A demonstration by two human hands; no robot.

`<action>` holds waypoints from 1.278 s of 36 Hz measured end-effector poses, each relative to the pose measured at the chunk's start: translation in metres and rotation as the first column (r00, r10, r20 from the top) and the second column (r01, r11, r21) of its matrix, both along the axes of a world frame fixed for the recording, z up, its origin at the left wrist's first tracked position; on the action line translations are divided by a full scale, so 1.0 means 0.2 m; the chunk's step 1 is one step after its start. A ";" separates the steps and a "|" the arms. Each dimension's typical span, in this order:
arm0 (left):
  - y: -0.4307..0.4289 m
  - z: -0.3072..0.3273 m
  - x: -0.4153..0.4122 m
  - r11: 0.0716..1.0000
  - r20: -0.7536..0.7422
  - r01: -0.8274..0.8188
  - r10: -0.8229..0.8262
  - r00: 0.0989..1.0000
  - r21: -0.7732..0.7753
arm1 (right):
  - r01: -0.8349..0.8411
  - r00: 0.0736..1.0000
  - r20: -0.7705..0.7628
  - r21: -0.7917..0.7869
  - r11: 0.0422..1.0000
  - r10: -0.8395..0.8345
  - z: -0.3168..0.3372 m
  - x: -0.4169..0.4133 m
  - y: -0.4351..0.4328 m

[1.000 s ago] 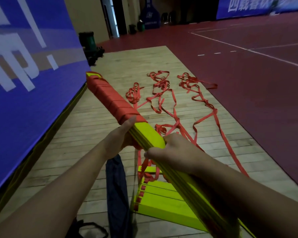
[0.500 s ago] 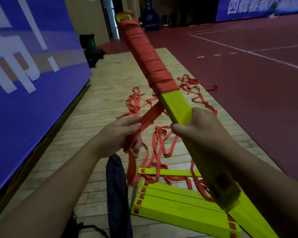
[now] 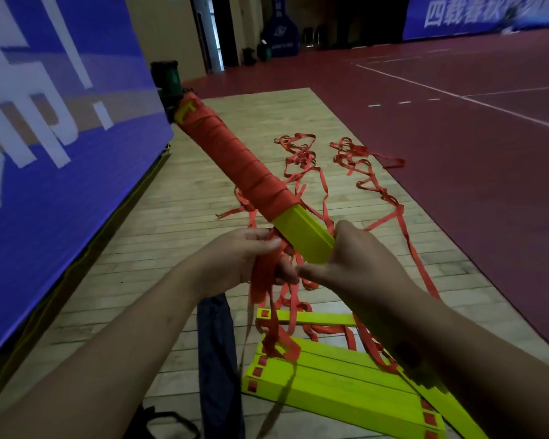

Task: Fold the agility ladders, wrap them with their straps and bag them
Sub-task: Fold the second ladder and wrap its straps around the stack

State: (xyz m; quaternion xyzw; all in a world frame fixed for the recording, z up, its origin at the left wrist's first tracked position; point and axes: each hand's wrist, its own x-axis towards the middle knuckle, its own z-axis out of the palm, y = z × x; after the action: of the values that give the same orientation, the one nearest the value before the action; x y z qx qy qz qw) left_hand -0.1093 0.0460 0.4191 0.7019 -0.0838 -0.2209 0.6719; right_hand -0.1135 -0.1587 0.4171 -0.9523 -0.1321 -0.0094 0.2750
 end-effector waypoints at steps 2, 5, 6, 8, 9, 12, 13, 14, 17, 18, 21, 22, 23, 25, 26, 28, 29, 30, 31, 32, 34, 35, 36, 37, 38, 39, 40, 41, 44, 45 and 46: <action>0.00 0.00 0.01 1.000 -0.017 0.000 0.000 1.000 -0.031 | -0.008 1.000 0.006 0.004 1.000 0.008 0.00 -0.02 0.02; -0.01 -0.01 0.01 0.999 -0.027 0.035 -0.036 0.999 -0.029 | -0.017 0.998 0.057 -0.054 0.998 0.020 -0.01 -0.04 0.04; -0.01 -0.01 0.00 0.999 -0.036 0.016 -0.017 0.999 -0.033 | -0.017 0.996 0.085 -0.084 0.996 0.025 -0.01 -0.05 0.05; -0.03 -0.04 0.00 0.997 -0.054 -0.064 0.062 0.997 -0.039 | -0.016 0.990 0.135 -0.165 0.986 0.039 -0.02 -0.07 0.07; -0.04 -0.06 0.00 0.993 -0.057 -0.117 0.115 0.992 -0.028 | -0.013 0.987 0.157 -0.204 0.979 0.046 -0.02 -0.07 0.08; -0.08 -0.12 0.01 0.957 -0.093 -0.279 0.272 0.958 -0.076 | -0.019 0.966 0.244 -0.275 0.961 0.089 -0.04 -0.10 0.13; -0.09 -0.13 0.01 0.936 -0.126 -0.331 0.317 0.940 -0.118 | -0.031 0.960 0.259 -0.279 0.960 0.107 -0.05 -0.10 0.14; -0.09 -0.14 0.01 0.916 -0.156 -0.371 0.348 0.924 -0.153 | -0.056 0.956 0.262 -0.276 0.960 0.131 -0.05 -0.11 0.15; -0.06 -0.14 0.02 0.899 -0.191 -0.402 0.369 0.910 -0.175 | -0.161 0.958 0.210 -0.175 0.971 0.196 -0.01 -0.12 0.15; -0.04 -0.14 0.03 0.900 -0.172 -0.399 0.371 0.912 -0.175 | -0.180 0.966 0.175 -0.078 0.981 0.191 0.01 -0.11 0.15; 0.01 -0.12 0.04 0.932 -0.085 -0.334 0.324 0.942 -0.139 | -0.114 0.990 -0.057 0.241 0.964 0.132 0.07 -0.06 0.10; 0.01 -0.11 0.04 0.946 -0.060 -0.294 0.288 0.956 -0.133 | -0.080 0.978 -0.162 0.290 0.954 0.131 0.08 -0.03 0.08; 0.02 -0.10 0.03 0.958 -0.037 -0.252 0.250 0.968 -0.139 | -0.064 0.956 -0.253 0.315 0.947 0.149 0.08 0.00 0.05; 0.02 -0.10 0.02 0.971 0.014 -0.189 0.193 0.981 -0.147 | -0.071 0.869 -0.430 0.380 0.922 0.245 0.05 0.03 0.01; 0.03 -0.09 0.01 0.975 0.040 -0.165 0.172 0.984 -0.147 | -0.071 0.792 -0.519 0.444 0.893 0.321 0.03 0.03 0.00; 0.02 -0.09 0.00 0.984 0.071 -0.120 0.130 0.989 -0.131 | -0.005 0.583 -0.646 0.604 0.797 0.493 -0.02 0.01 -0.02; 0.02 -0.09 -0.01 0.987 0.079 -0.103 0.114 0.990 -0.124 | 0.015 0.486 -0.664 0.656 0.755 0.567 -0.03 -0.01 -0.01; 0.02 -0.09 -0.01 0.989 0.083 -0.092 0.102 0.991 -0.117 | 0.015 0.421 -0.661 0.690 0.724 0.621 -0.04 -0.03 0.00; 0.01 -0.09 -0.02 0.989 0.085 -0.087 0.098 0.992 -0.118 | 0.016 0.393 -0.651 0.711 0.703 0.649 -0.05 -0.05 0.01; 0.01 -0.08 -0.02 0.988 0.086 -0.085 0.096 0.992 -0.131 | 0.029 0.390 -0.641 0.726 0.687 0.661 -0.06 -0.06 0.02; 0.01 -0.07 -0.02 0.983 0.095 -0.071 0.088 0.992 -0.169 | 0.073 0.380 -0.621 0.759 0.647 0.686 -0.06 -0.07 0.04; 0.01 -0.07 -0.02 0.979 0.102 -0.067 0.088 0.991 -0.191 | 0.081 0.366 -0.607 0.776 0.626 0.705 -0.06 -0.08 0.04; 0.01 -0.06 -0.02 0.975 0.106 -0.068 0.093 0.990 -0.213 | 0.082 0.361 -0.596 0.787 0.612 0.717 -0.05 -0.08 0.05; 0.01 -0.06 -0.01 0.969 0.098 -0.076 0.102 0.990 -0.237 | 0.085 0.375 -0.590 0.789 0.608 0.715 -0.04 -0.08 0.05; 0.01 -0.06 -0.01 0.960 0.081 -0.086 0.111 0.991 -0.266 | 0.091 0.411 -0.586 0.788 0.608 0.698 -0.02 -0.08 0.05; 0.01 -0.05 0.00 0.950 0.054 -0.099 0.120 0.991 -0.298 | 0.099 0.457 -0.579 0.788 0.608 0.675 -0.01 -0.08 0.05; 0.02 -0.06 0.01 0.941 0.027 -0.106 0.122 0.992 -0.322 | 0.097 0.504 -0.564 0.789 0.606 0.654 0.01 -0.08 0.04; 0.03 -0.06 0.02 0.933 -0.001 -0.112 0.119 0.993 -0.342 | 0.082 0.542 -0.549 0.788 0.610 0.636 0.03 -0.08 0.04; 0.07 -0.06 0.03 0.961 -0.052 -0.093 0.083 0.995 -0.260 | 0.009 0.664 -0.513 0.732 0.681 0.543 0.05 -0.08 0.04; 0.09 -0.06 0.02 0.980 -0.036 -0.070 0.065 0.997 -0.184 | -0.014 0.709 -0.501 0.693 0.721 0.496 0.04 -0.07 0.04; 0.08 -0.06 0.02 0.995 -0.007 -0.047 0.047 0.999 -0.089 | -0.031 0.744 -0.486 0.661 0.750 0.458 0.04 -0.07 0.04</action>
State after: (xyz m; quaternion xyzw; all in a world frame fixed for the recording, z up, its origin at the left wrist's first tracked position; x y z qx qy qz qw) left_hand -0.1050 0.0626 0.4075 0.6724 -0.0755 -0.2029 0.7078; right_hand -0.1280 -0.1497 0.4254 -0.7291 -0.1550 0.3006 0.5949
